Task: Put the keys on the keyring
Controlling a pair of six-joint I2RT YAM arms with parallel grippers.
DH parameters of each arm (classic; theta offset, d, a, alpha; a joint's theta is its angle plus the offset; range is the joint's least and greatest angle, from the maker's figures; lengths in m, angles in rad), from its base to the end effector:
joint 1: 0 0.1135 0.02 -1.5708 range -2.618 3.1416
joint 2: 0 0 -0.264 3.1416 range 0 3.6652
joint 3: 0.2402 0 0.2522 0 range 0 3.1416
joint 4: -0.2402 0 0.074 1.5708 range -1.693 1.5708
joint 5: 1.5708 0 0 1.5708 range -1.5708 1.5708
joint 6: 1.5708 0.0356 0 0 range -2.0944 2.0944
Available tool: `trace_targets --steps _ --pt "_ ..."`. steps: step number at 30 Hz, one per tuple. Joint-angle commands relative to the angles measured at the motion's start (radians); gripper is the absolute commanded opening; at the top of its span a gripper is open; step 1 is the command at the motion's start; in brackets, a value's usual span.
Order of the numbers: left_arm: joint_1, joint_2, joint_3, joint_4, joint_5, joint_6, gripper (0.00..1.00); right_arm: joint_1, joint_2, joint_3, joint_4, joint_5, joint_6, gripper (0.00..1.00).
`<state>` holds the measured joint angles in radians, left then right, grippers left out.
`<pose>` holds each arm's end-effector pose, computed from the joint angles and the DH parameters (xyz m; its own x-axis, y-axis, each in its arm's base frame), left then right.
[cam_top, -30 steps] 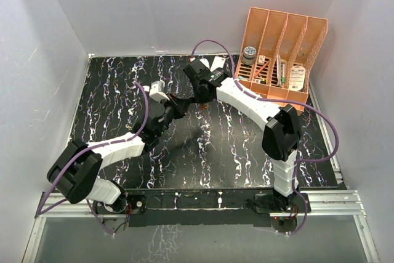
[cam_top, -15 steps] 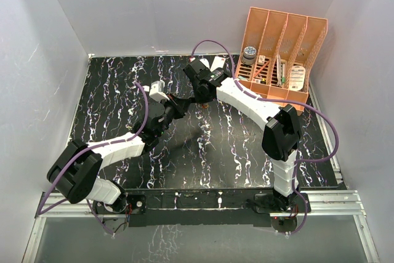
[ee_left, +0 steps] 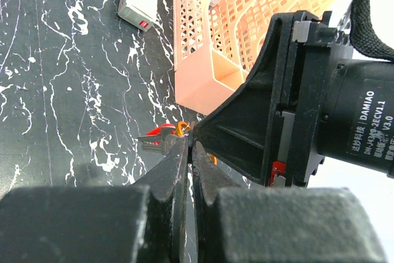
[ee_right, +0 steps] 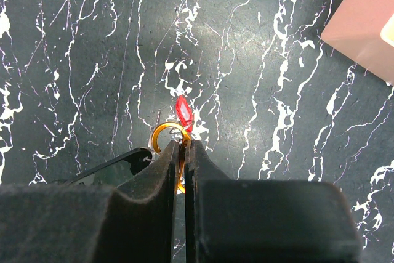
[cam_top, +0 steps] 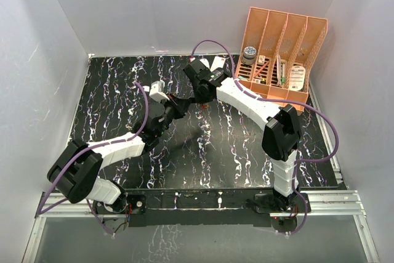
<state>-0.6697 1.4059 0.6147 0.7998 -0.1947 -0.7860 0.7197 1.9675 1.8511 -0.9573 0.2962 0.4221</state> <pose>0.2398 -0.1811 0.2428 -0.3188 -0.6330 -0.7055 0.3280 0.6247 -0.7087 0.3255 0.2715 0.2932 -0.8184 -0.1963 -0.5401 -0.2088 0.9772 -0.0387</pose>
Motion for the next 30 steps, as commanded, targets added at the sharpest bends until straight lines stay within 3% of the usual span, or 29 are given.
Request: trace_targets --steps 1,30 --pt "-0.004 0.004 0.017 0.024 0.003 -0.002 0.0 0.001 -0.035 0.03 0.038 0.017 0.01 0.0" --pt "-0.004 0.039 0.064 0.006 -0.019 0.021 0.0 0.005 -0.054 0.001 0.045 0.008 0.01 0.0"
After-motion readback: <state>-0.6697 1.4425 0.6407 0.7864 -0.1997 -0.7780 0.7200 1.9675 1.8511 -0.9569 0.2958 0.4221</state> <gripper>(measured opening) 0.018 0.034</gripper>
